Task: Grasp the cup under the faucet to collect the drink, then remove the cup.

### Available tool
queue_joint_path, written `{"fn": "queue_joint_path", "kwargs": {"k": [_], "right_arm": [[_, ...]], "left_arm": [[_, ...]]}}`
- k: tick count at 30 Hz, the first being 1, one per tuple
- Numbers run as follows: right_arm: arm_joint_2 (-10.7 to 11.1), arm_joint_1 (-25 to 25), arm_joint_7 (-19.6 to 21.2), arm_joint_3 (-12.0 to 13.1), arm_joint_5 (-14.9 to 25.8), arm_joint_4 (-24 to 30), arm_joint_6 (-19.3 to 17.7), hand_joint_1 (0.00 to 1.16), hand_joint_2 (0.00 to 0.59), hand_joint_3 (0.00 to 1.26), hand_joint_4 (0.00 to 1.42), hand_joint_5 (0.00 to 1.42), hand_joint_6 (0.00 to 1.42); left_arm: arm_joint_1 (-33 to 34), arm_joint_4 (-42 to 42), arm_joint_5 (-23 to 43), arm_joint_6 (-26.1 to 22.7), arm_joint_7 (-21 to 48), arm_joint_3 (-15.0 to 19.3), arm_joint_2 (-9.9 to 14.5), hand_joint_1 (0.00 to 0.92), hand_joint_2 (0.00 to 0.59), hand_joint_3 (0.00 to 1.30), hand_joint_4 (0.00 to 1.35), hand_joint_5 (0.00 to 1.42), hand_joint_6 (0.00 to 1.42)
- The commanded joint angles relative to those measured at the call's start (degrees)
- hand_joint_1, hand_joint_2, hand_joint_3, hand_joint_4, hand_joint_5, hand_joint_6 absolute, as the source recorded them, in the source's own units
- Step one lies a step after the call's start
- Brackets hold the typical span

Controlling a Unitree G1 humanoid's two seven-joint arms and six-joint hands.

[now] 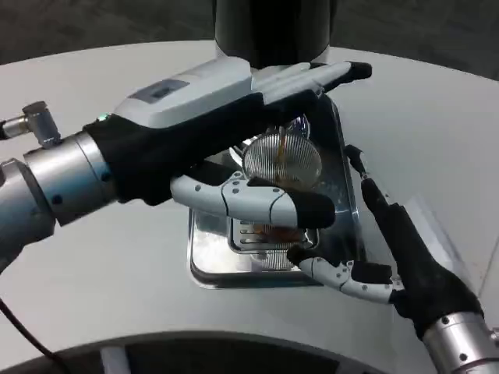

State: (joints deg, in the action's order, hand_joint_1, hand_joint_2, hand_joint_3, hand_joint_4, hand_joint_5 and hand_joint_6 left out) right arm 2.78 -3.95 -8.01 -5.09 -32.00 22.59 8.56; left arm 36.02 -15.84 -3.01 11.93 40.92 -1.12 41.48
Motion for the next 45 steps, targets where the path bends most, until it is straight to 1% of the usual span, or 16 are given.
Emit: {"fn": "queue_joint_path", "kwargs": {"k": [1,5,10,12,13,17,22,24,28,31,37,45], "right_arm": [[-0.3,-1.5,2.6,-0.1,1.6,-2.5,0.8,0.80,0.190,0.00,0.00,0.00,0.00],[-0.3,-3.2,4.3,-0.5,2.7,-4.7,0.7,0.80,0.173,0.00,0.00,0.00,0.00],[0.4,-6.2,5.7,-1.0,3.6,-8.5,0.1,0.80,0.169,0.00,0.00,0.00,0.00],[0.4,-7.5,6.2,-1.0,4.6,-10.2,-0.5,0.80,0.168,0.00,0.00,0.00,0.00],[0.4,-7.8,6.4,-1.1,5.0,-10.7,-0.7,0.78,0.169,0.00,0.00,0.00,0.00],[0.1,-8.9,7.3,-1.7,6.4,-12.5,-1.4,0.77,0.169,0.00,0.00,0.00,0.00],[-0.6,-10.3,8.7,-2.1,9.0,-15.8,-3.2,0.78,0.166,0.00,0.00,0.00,0.00],[-0.5,-10.9,9.1,-2.5,9.3,-16.9,-3.9,0.78,0.165,0.00,0.00,0.00,0.00],[0.1,-12.6,8.7,-2.9,10.7,-19.6,-5.3,0.78,0.165,0.00,0.00,0.00,0.00],[0.1,-13.5,9.1,-2.9,11.6,-21.3,-6.0,0.78,0.165,0.00,0.00,0.00,0.00],[-0.2,-15.9,9.8,-3.6,12.2,-24.7,-6.8,0.78,0.164,0.00,0.00,0.00,0.00],[-0.9,-18.6,11.4,-3.6,13.0,-29.4,-7.9,0.78,0.164,0.00,0.00,0.00,0.00]], "left_arm": [[-1.1,-0.5,-1.3,0.0,0.9,-1.4,0.6,0.000,0.087,0.00,0.00,0.00,0.00],[-0.9,-0.4,-1.2,0.1,0.9,-1.2,0.7,0.000,0.089,0.00,0.00,0.00,0.00],[-0.9,-0.6,-1.7,0.2,1.0,-1.2,1.1,0.000,0.089,0.00,0.00,0.00,0.00],[-1.0,-0.7,-1.6,0.2,0.9,-1.1,1.2,0.000,0.089,0.00,0.00,0.00,0.00],[-1.1,-0.7,-1.5,0.1,0.9,-1.1,1.2,0.000,0.089,0.00,0.00,0.00,0.00],[-1.1,-0.7,-1.8,0.4,1.0,-1.0,1.6,0.000,0.089,0.00,0.00,0.00,0.00],[-1.3,-0.1,-1.6,0.5,0.7,-0.4,2.0,0.000,0.089,0.00,0.00,0.00,0.00],[-1.2,0.0,-1.5,0.7,0.9,-0.6,2.2,0.000,0.089,0.00,0.00,0.00,0.00],[-1.2,0.4,-1.3,1.1,1.2,-0.6,2.6,0.000,0.093,0.00,0.00,0.00,0.00],[-1.3,0.6,-1.1,1.3,1.3,-0.5,2.8,0.000,0.096,0.00,0.00,0.00,0.00],[-1.3,0.9,-0.6,1.4,1.4,-0.3,3.0,0.000,0.098,0.00,0.00,0.00,0.00],[-1.7,1.0,-0.3,1.6,1.4,-0.3,3.3,0.000,0.098,0.00,0.00,0.00,0.00]]}}
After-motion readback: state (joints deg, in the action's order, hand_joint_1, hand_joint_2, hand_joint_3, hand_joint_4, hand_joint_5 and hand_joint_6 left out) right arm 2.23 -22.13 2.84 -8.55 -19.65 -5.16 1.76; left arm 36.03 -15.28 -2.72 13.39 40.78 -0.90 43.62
